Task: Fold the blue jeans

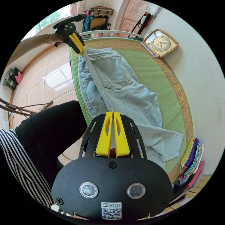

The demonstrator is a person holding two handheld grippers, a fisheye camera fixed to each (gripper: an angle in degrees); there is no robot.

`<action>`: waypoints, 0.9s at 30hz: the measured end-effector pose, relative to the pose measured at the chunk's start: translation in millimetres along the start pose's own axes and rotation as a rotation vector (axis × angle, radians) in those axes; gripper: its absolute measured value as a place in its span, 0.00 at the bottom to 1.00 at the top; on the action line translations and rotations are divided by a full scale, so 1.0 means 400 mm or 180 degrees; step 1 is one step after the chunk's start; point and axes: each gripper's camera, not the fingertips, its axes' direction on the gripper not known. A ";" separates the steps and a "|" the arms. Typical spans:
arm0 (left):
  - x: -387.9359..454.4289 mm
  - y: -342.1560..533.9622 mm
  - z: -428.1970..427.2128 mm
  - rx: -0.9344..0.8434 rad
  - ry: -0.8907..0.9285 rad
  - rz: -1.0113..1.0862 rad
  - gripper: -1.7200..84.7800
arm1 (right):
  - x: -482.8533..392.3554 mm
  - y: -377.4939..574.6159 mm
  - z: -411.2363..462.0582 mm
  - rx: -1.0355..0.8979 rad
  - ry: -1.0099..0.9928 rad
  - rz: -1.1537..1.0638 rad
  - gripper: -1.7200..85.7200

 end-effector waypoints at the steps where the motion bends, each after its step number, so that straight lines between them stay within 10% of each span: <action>1: 0.006 0.009 0.004 -0.0031 -0.0005 0.0030 0.03 | -0.019 -0.001 0.013 -0.0051 -0.0009 -0.0014 0.02; 27: -0.007 0.259 0.009 0.0049 0.0275 -0.0449 0.03 | -0.128 0.008 0.143 -0.0285 -0.0236 -0.0020 0.03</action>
